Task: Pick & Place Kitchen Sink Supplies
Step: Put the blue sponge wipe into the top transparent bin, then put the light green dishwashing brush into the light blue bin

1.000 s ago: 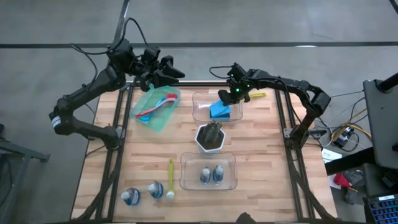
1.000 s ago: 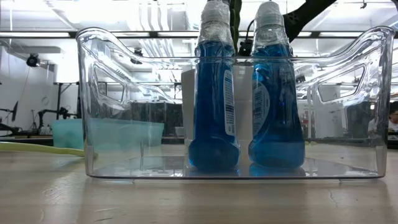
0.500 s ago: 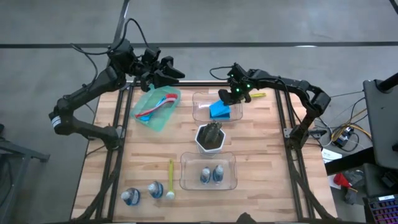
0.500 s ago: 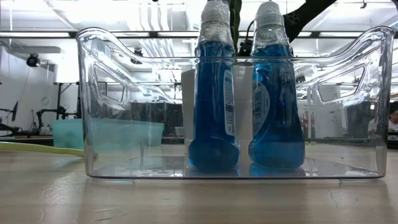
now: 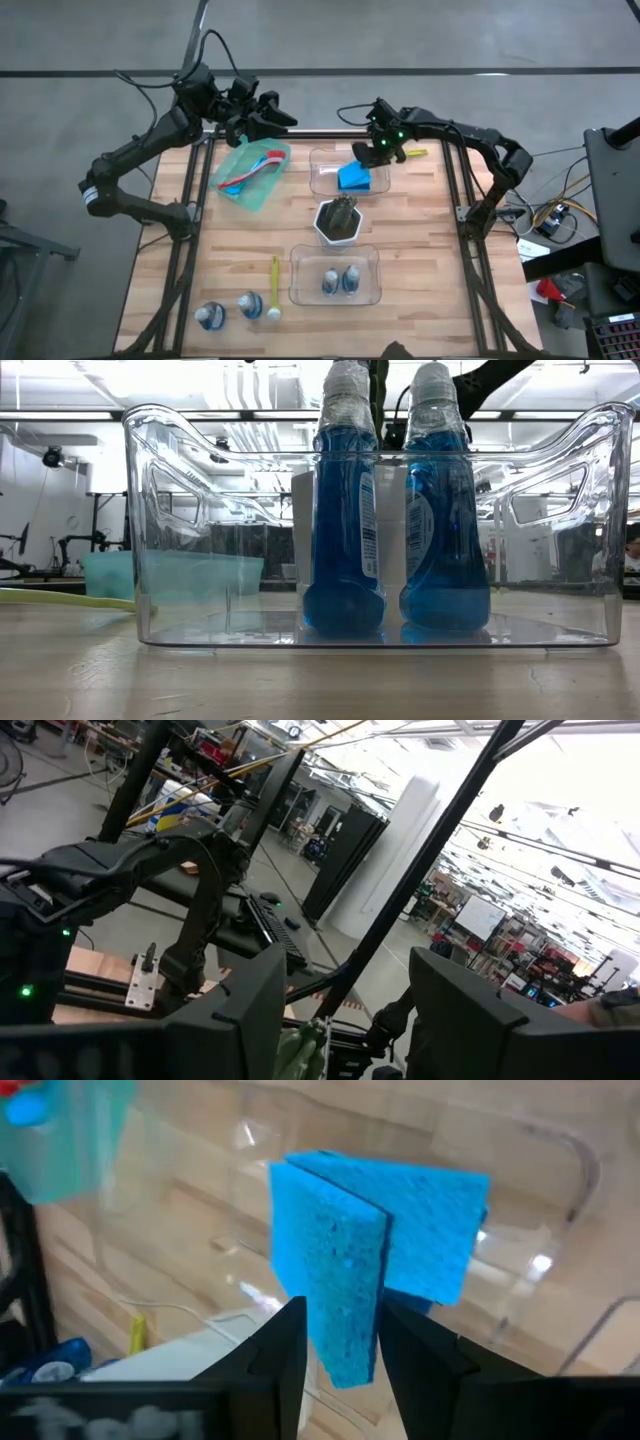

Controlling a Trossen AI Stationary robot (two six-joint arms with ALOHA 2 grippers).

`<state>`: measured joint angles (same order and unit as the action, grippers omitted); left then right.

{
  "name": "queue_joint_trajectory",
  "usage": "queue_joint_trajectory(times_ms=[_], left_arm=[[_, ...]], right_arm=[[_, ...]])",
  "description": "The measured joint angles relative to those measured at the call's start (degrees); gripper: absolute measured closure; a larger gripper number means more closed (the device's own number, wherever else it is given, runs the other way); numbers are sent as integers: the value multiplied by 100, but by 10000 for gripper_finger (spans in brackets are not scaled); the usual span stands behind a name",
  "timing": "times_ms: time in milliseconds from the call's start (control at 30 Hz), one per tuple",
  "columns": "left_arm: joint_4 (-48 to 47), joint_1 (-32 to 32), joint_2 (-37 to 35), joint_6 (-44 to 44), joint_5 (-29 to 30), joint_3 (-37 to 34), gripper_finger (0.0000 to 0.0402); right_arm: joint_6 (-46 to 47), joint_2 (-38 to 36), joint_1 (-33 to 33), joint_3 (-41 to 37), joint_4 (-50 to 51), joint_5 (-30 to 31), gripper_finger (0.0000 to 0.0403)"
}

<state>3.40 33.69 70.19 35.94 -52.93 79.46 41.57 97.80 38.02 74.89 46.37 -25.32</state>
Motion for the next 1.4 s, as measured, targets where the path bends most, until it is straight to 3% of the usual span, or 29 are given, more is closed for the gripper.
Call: queue_joint_trajectory(times_ms=[467, 867, 1133, 1300, 1400], left_arm=[[0, 0, -1, 7, 0, 0, 197], [-153, 30, -6, 5, -1, 0, 197], [-1312, 131, -14, -293, -437, 0, 197], [-2599, 129, -140, -1423, -1136, 0, 197], [-3496, 129, -168, -1927, -1202, 0, 197]], right_arm=[[-272, -4, -2, 723, 975, 276, 281], [-691, -20, 0, 1679, 984, 480, 281], [-890, -20, 0, 2540, 984, 691, 280], [-1209, -20, 0, 3117, 969, 754, 280], [-1334, -20, 0, 3465, 854, 752, 280]])
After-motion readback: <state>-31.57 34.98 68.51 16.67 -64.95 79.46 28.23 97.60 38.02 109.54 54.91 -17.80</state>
